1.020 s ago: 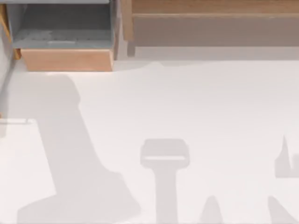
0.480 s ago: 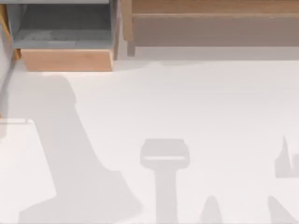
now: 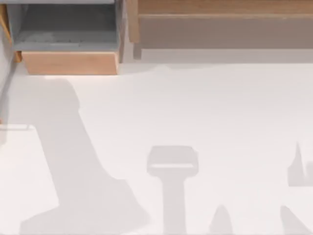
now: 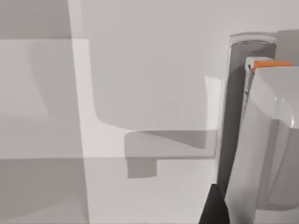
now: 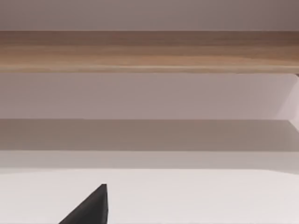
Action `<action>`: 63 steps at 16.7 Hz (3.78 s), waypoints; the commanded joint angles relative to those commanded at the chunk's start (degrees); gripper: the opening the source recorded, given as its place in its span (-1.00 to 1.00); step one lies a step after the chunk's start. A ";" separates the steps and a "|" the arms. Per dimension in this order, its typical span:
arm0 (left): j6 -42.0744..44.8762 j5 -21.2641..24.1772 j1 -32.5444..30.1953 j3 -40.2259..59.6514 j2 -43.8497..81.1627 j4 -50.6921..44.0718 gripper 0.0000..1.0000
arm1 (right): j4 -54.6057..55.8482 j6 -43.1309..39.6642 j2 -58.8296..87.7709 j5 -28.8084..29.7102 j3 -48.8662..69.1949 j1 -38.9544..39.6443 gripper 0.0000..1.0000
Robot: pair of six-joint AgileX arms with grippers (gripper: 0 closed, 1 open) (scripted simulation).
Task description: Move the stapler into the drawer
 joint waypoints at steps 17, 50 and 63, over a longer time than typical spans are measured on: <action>0.34 0.17 -0.03 -0.36 -0.46 0.18 1.00 | 0.00 0.00 0.00 0.00 0.00 0.00 1.00; 73.59 36.32 26.19 -113.68 -39.60 159.08 1.00 | 0.00 0.00 0.00 0.00 0.00 0.00 1.00; 69.57 41.58 21.28 -120.23 -38.46 171.30 1.00 | 0.00 0.00 0.00 0.00 0.00 0.00 1.00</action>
